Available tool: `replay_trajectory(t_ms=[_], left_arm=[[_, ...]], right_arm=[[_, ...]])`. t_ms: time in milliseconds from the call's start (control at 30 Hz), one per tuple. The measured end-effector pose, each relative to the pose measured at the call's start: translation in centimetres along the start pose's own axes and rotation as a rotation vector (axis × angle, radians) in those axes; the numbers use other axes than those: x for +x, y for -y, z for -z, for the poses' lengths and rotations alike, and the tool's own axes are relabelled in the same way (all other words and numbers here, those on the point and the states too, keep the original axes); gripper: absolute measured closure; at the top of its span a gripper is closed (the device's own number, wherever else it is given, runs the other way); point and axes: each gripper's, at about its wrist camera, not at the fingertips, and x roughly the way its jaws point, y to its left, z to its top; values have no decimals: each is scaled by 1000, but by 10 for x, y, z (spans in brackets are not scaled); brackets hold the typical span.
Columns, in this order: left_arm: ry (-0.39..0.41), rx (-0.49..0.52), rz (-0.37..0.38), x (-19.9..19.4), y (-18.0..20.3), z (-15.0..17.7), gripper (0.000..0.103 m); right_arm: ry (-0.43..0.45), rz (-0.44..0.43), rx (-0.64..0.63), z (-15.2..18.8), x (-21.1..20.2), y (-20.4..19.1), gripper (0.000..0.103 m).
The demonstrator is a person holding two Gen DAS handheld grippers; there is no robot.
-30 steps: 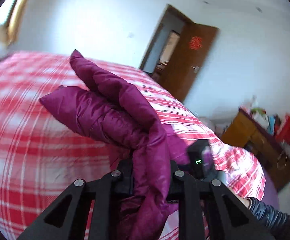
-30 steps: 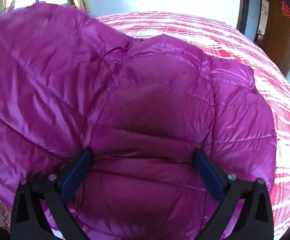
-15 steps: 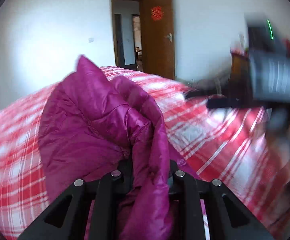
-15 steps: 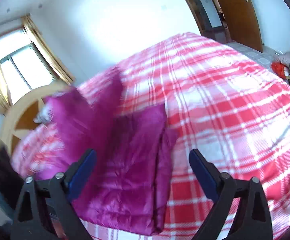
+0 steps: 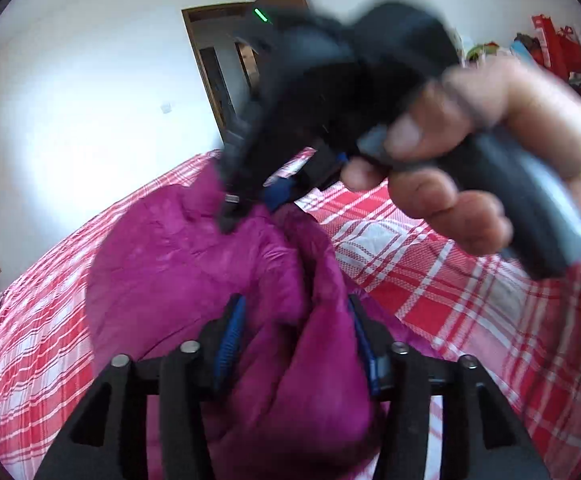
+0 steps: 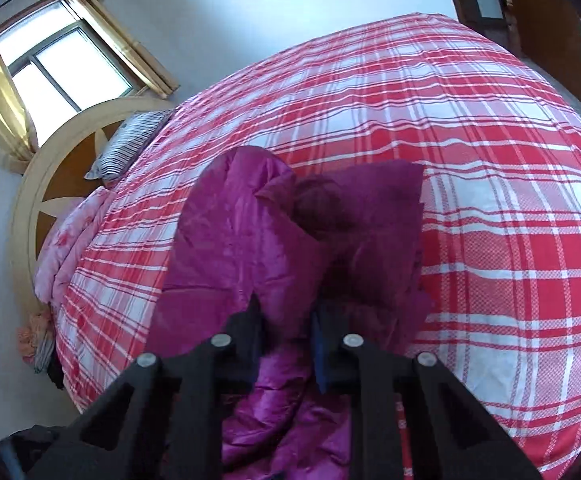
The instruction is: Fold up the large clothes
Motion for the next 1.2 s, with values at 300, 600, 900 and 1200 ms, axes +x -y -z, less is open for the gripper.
replay_trajectory(t_ms=[300, 600, 900, 1200], left_arm=[[117, -153, -124, -53, -78, 26, 8], [2, -267, -75, 7, -85, 50, 8], [60, -266, -156, -31, -109, 44, 8], [50, -442, -259, -1, -159, -11, 8]], right_arm=[[-8, 137, 16, 6, 0, 29, 82], [205, 229, 166, -17, -53, -20, 54], [334, -69, 244, -35, -1, -29, 26], [406, 147, 297, 3, -1, 26, 26]])
